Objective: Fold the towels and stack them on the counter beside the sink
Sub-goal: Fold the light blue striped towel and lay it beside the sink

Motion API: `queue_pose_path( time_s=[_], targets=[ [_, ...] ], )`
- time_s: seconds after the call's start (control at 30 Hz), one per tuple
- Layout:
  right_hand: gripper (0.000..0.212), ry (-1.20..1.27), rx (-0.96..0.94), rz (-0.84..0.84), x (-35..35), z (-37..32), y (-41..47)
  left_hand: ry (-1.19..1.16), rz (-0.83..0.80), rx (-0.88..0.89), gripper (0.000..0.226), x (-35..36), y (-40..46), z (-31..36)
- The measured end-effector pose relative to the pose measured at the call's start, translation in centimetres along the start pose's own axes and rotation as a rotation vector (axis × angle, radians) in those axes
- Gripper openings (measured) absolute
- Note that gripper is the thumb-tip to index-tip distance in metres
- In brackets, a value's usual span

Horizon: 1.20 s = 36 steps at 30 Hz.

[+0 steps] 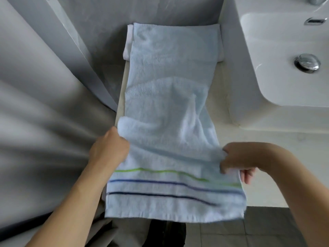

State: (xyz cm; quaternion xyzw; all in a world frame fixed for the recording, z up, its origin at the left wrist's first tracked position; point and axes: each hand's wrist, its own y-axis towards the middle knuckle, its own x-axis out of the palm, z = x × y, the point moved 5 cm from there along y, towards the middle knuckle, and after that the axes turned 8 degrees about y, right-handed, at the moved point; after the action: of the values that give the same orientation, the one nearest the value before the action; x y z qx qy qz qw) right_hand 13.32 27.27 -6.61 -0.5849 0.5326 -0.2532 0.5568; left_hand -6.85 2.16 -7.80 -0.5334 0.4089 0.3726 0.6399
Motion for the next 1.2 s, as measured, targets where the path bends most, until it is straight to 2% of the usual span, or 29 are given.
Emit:
queue_pose_path(
  time_s=[0.03,0.1,0.17,0.23,0.3,0.4,0.47,0.53,0.6,0.67,0.73,0.87,0.97,1.03,1.07,1.2],
  targets=[
    [0.03,0.049,0.033,-0.076,0.1,0.5,-0.3,0.044,-0.017,0.015,0.035,-0.2,-0.2,0.2],
    [0.033,0.274,-0.072,-0.003,-1.1,-0.4,0.3,0.053,0.052,0.055,0.047,-0.9,0.0,1.5],
    [0.032,0.511,-0.209,0.274,-3.5,-2.4,2.5,0.033,0.226,0.123,0.056,-2.0,1.3,3.8],
    [0.047,0.654,-0.277,0.583,-5.6,-4.5,4.9,0.016,0.342,0.243,0.058,-2.4,2.9,6.7],
    [0.056,0.737,-0.329,0.74,-6.6,-6.2,7.1,0.086,0.276,0.375,0.06,-0.8,4.8,9.1],
    [0.047,0.899,-0.47,0.886,-7.6,-7.2,8.0,0.189,0.145,0.455,0.062,2.8,6.9,9.3],
    [0.044,0.929,-0.59,1.057,-8.7,-7.0,6.4,0.191,0.205,0.444,0.065,3.8,7.7,8.4],
    [0.042,0.835,-0.709,1.236,-9.5,-6.9,4.1,0.187,0.248,0.42,0.07,4.0,8.1,8.1],
    [0.036,0.484,-0.675,1.34,-9.7,-7.4,2.6,0.203,0.23,0.41,0.072,3.8,8.4,8.4],
    [0.041,-0.005,-0.438,1.294,-9.8,-8.2,3.2,0.197,0.218,0.416,0.07,3.4,8.5,9.1],
    [0.039,-0.24,-0.302,1.171,-9.9,-9.2,4.9,0.182,0.266,0.431,0.065,2.4,9.0,9.9],
    [0.056,-0.118,-0.511,1.072,-10.8,-13.1,8.1,0.182,0.374,0.504,0.057,-0.1,11.5,13.0],
    [0.063,-0.214,-0.46,0.943,-11.5,-13.4,11.9,0.238,0.26,0.53,0.057,0.1,13.9,14.5],
    [0.064,-0.245,-0.432,0.974,-11.9,-12.4,13.3,0.237,0.166,0.473,0.059,0.8,15.1,14.6],
    [0.065,-0.247,-0.437,0.996,-12.0,-12.2,13.6,0.228,0.173,0.458,0.06,0.8,15.4,14.7],
    [0.07,-0.246,-0.448,1.041,-12.0,-12.3,13.5,0.133,0.541,0.472,0.057,-3.3,16.2,16.6]
  ],
)
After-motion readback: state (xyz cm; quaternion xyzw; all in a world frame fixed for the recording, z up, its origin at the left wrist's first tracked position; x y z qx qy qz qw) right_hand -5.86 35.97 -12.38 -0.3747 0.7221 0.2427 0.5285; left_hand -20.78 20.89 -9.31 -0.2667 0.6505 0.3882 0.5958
